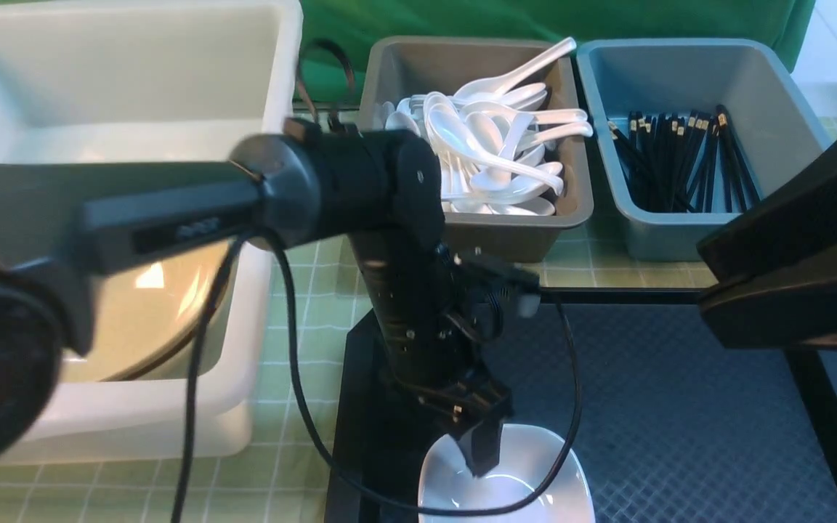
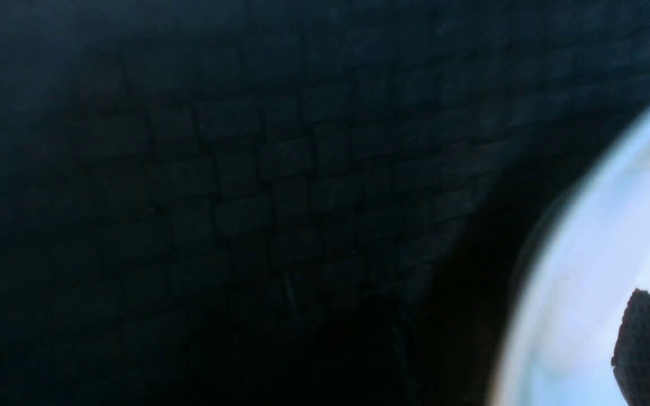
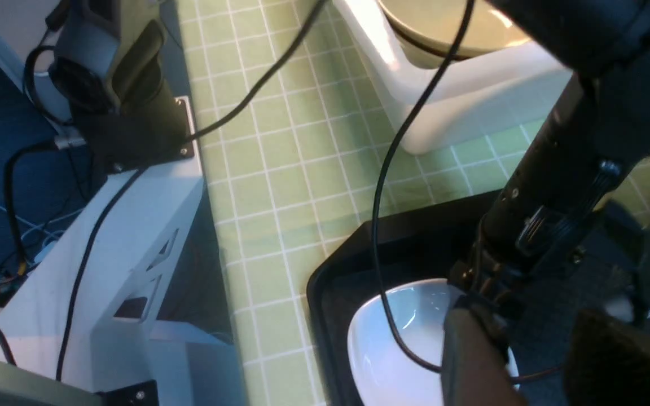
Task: On green table put chopsticks spoon bowls plates into blue grey white boxes.
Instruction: 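Grasp the small white bowl on the black tray by its rim with the left gripper, then place the white bowl into the white bin with the other dishes with the left gripper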
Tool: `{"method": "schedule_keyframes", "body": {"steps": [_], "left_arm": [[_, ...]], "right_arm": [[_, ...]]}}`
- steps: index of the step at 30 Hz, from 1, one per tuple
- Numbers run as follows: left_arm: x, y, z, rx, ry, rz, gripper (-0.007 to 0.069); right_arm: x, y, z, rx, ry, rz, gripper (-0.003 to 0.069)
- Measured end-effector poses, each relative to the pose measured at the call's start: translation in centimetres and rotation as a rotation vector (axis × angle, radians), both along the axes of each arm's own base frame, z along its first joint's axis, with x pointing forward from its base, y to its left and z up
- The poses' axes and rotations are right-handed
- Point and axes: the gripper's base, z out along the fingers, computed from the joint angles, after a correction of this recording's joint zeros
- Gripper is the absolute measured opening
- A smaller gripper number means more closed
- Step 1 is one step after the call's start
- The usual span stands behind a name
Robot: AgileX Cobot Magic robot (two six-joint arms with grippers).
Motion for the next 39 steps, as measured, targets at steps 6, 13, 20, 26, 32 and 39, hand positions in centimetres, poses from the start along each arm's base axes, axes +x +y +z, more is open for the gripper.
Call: {"method": "schedule_keyframes", "body": {"steps": [6,13,20,26,32,39], "left_arm": [[0.2,-0.2,-0.9,-0.004,0.038,-0.004,0.0252],[2.0,2.0,1.6,-0.063,0.010,0.099,0.0013],[3.8,12.7,14.1,-0.224,-0.266,0.477,0.0015],[-0.5,26.8,22.1,-0.221,-0.513,0.975,0.0015],[-7.0,39.0,21.9,0.047,-0.543,1.517,0.0015],[-7.5,42.8,19.1,0.175,-0.419,1.672,0.0015]], "right_arm": [[0.0,0.0,0.0,-0.004,-0.001,0.000,0.0245],[0.0,0.0,0.0,-0.014,-0.027,0.021,0.0245],[0.8,0.3,0.6,0.034,-0.155,0.022,0.0245],[3.2,2.0,0.0,0.117,-0.130,0.026,0.0245],[6.4,4.3,-2.1,0.151,-0.075,0.091,0.0245],[8.2,6.0,-2.5,0.269,-0.132,0.155,0.0245]]}}
